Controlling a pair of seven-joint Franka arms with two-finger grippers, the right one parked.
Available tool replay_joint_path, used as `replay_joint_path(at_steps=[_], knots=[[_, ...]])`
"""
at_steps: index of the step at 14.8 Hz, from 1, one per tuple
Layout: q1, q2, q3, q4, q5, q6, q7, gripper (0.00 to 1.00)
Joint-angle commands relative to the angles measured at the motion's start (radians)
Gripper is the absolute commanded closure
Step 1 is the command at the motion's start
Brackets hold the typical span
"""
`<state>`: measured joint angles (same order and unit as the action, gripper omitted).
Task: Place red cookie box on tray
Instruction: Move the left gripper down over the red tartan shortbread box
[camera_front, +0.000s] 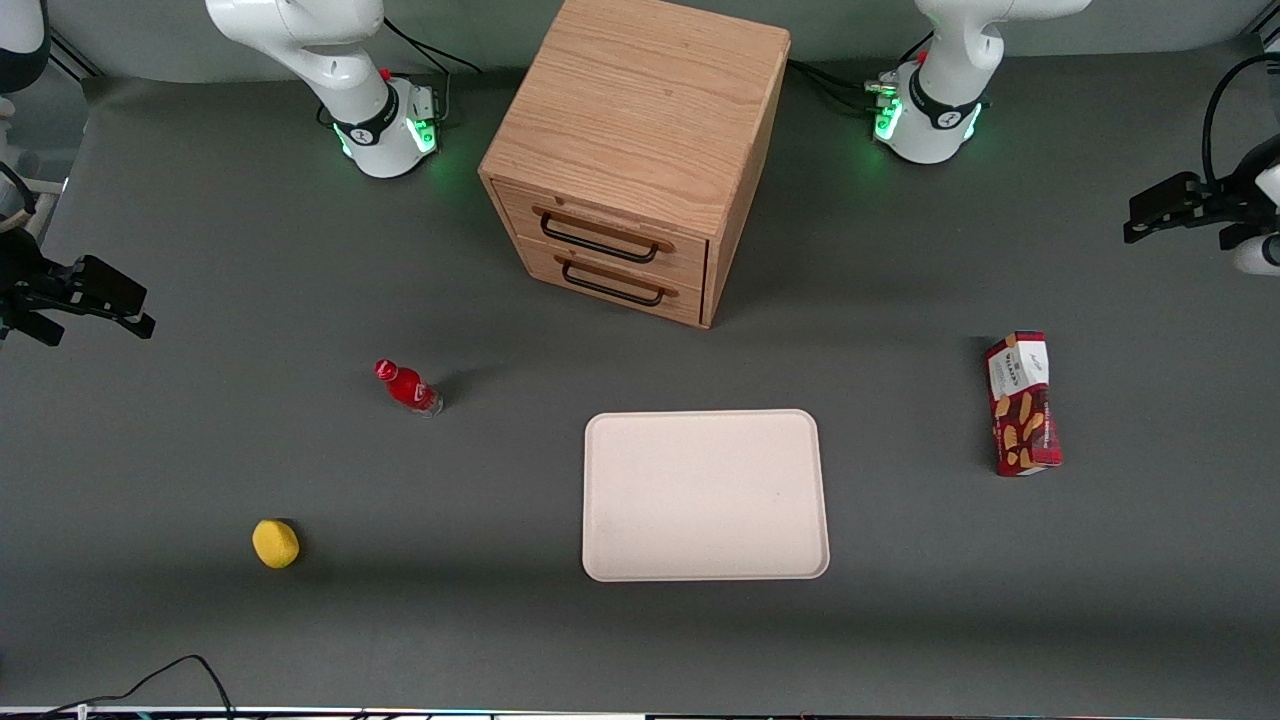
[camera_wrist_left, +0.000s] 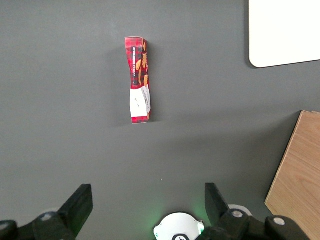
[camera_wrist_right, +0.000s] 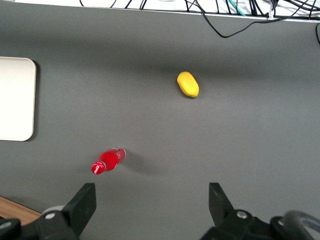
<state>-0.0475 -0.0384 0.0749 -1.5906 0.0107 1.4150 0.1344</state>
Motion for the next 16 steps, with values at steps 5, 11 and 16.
replay_joint_path(at_steps=[5,11,16], knots=[[0.001,0.047,0.009,0.014,0.006,-0.015,0.034,0.00],[0.005,0.145,0.043,-0.359,0.043,0.489,0.157,0.00],[0.009,0.329,0.048,-0.555,0.029,1.029,0.198,0.05]])
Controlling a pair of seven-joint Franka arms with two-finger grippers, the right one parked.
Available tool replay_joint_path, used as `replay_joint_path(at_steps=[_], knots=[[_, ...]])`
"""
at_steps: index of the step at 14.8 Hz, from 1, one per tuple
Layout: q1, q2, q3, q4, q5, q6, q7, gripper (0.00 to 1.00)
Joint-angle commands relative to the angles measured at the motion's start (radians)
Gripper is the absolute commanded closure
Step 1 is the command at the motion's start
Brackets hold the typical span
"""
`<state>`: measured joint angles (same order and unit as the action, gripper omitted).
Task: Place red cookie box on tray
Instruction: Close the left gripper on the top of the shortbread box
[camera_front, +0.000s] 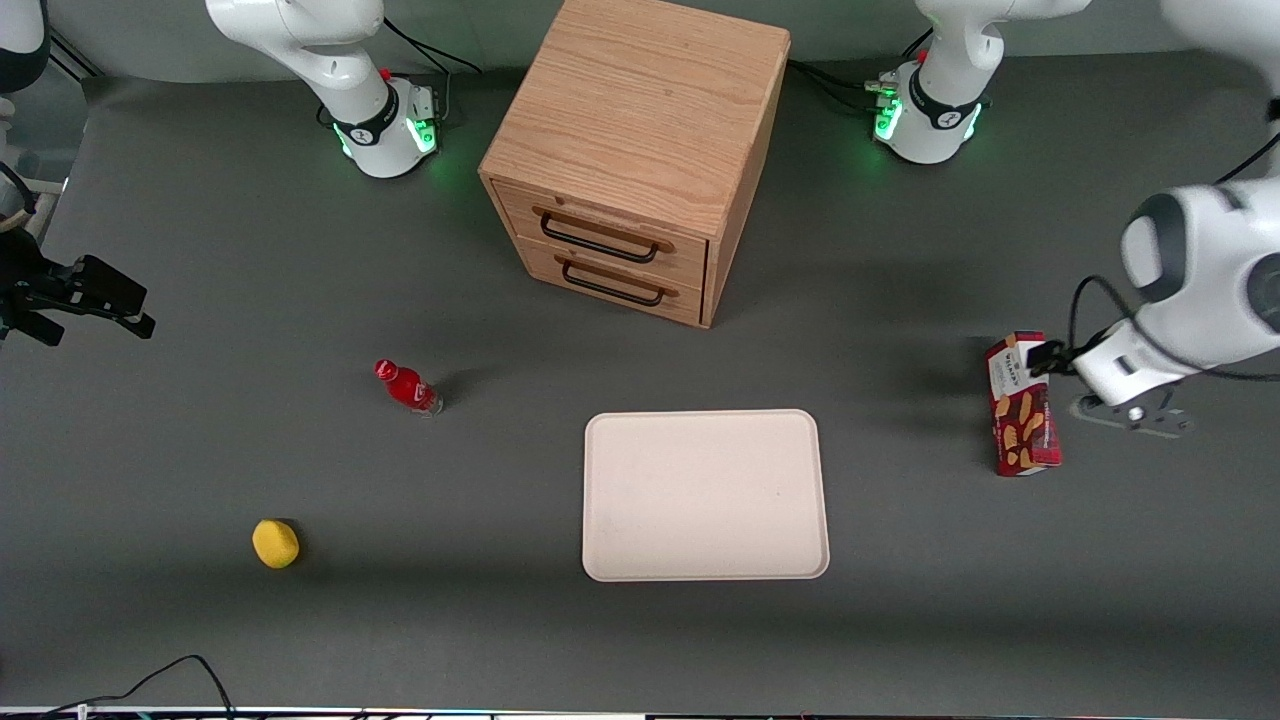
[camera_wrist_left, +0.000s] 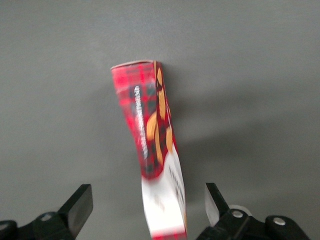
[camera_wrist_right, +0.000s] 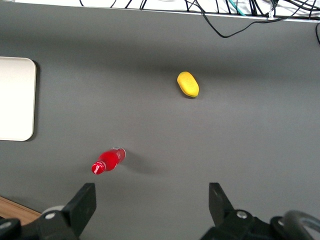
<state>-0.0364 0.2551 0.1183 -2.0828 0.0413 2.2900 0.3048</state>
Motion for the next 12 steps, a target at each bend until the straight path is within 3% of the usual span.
replay_joint_path(at_steps=[1,2,9,12], knots=[[-0.002,0.056,0.004,-0.101,-0.014,0.243,0.025,0.59],[0.000,0.068,0.004,-0.123,-0.032,0.300,0.030,1.00],[-0.002,0.052,0.003,-0.118,-0.043,0.260,0.025,1.00],[-0.003,-0.014,0.001,-0.060,-0.050,0.113,0.019,1.00]])
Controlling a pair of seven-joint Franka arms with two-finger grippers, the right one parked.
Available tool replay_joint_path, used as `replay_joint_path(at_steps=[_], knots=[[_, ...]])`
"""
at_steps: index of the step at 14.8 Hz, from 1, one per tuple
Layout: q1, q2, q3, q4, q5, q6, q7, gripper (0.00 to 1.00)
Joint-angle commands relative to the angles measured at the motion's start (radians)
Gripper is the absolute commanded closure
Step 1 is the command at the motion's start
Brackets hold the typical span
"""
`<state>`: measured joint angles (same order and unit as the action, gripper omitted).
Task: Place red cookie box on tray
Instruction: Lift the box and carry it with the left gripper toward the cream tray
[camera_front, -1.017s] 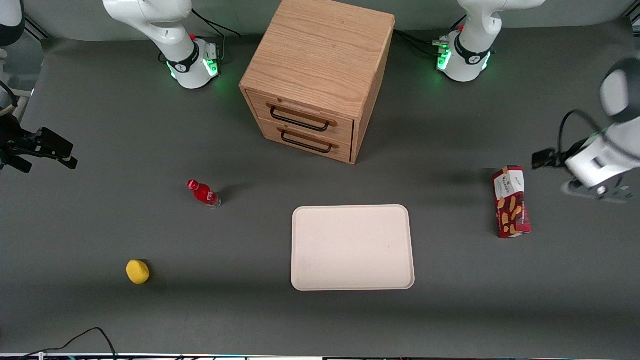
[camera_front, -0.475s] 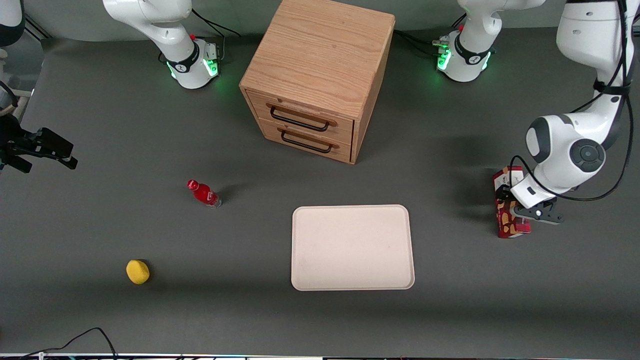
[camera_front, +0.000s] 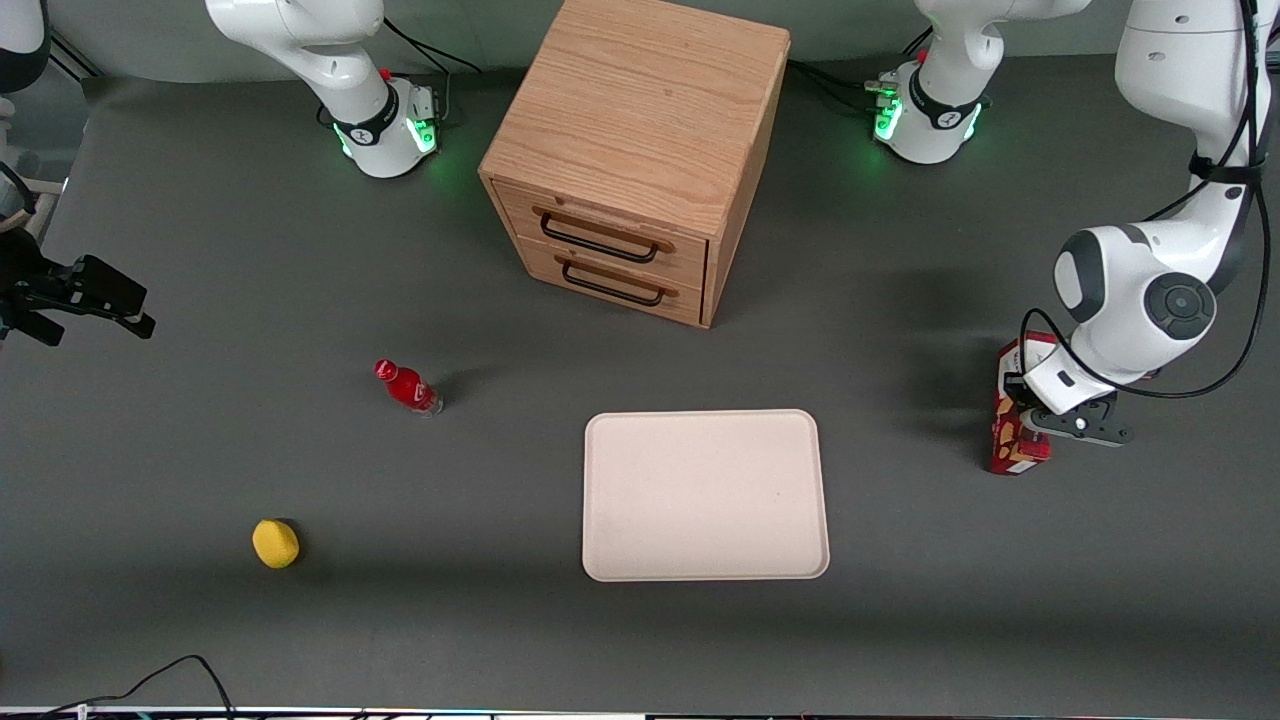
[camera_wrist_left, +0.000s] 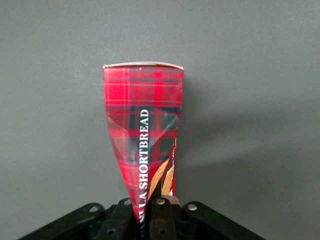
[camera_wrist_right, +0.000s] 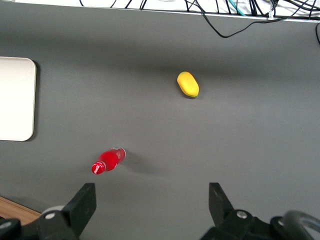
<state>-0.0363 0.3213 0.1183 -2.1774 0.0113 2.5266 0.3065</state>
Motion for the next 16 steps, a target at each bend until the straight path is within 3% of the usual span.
replay_joint_path(at_steps=[1,5,8,11,16], knots=[[-0.008,-0.114,0.001,0.088,-0.034,-0.238,0.008,1.00],[-0.017,-0.153,-0.060,0.472,-0.051,-0.789,-0.148,1.00],[-0.020,-0.116,-0.227,0.671,-0.051,-0.940,-0.447,1.00],[-0.030,-0.010,-0.418,0.677,-0.018,-0.776,-0.702,1.00],[-0.057,0.290,-0.496,0.650,0.241,-0.369,-0.862,1.00]])
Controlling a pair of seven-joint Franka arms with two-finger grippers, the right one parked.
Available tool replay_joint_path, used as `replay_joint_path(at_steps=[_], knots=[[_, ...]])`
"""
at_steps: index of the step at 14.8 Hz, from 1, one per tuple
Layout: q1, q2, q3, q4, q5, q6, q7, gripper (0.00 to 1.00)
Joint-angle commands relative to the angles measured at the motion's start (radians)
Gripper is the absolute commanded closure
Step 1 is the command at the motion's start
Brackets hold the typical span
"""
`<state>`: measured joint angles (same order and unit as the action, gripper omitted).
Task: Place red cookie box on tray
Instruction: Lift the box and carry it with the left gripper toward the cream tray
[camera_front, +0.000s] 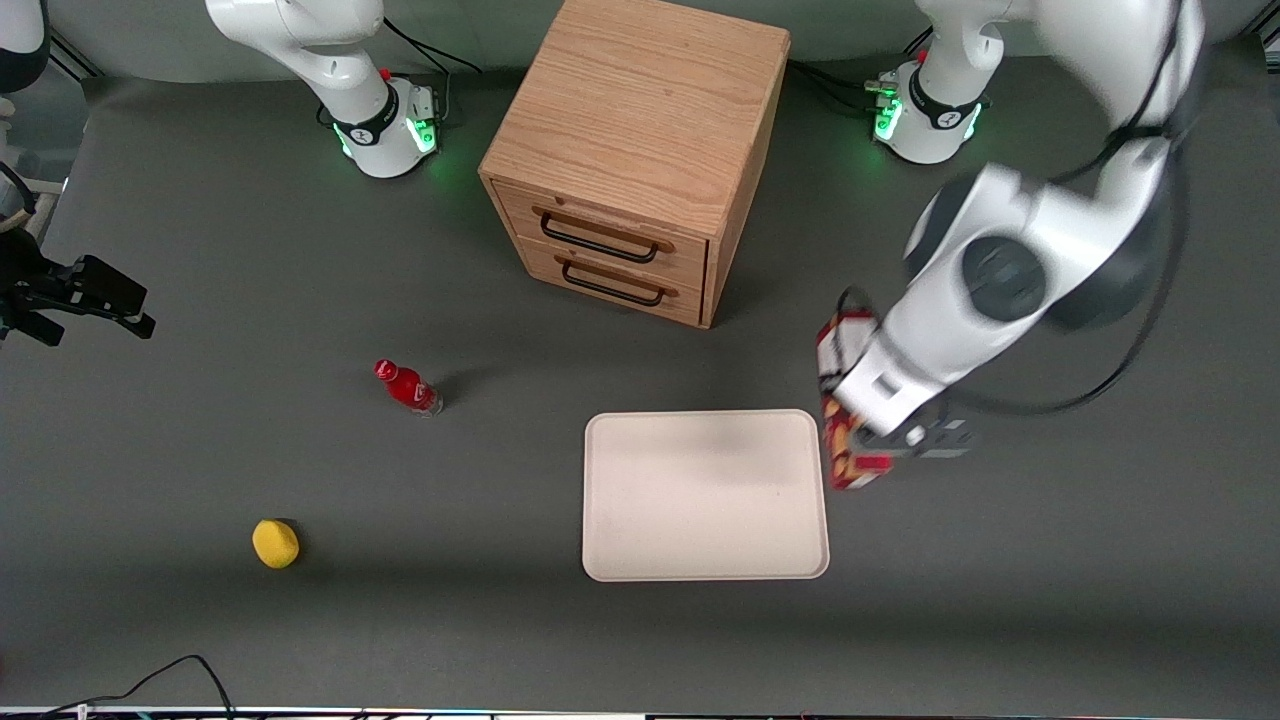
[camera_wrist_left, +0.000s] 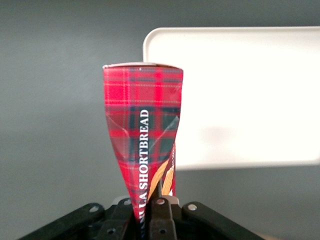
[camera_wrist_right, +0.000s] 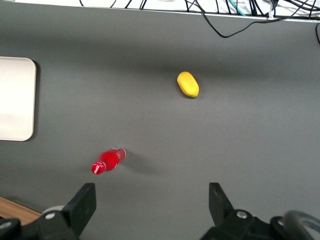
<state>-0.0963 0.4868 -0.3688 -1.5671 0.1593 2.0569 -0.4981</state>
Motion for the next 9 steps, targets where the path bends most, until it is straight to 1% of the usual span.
replay_joint_path(at_steps=[1,3,4,5,6,9], knots=[[0.000,0.174,-0.009,0.035,0.152,0.176,-0.089,1.00],[-0.003,0.236,-0.010,0.015,0.256,0.296,-0.170,1.00],[-0.002,0.237,-0.010,0.001,0.278,0.317,-0.198,1.00],[-0.002,0.236,-0.010,0.001,0.281,0.318,-0.200,0.57],[0.000,0.231,-0.010,0.001,0.279,0.318,-0.203,0.01],[0.015,0.188,-0.010,0.001,0.269,0.280,-0.181,0.00]])
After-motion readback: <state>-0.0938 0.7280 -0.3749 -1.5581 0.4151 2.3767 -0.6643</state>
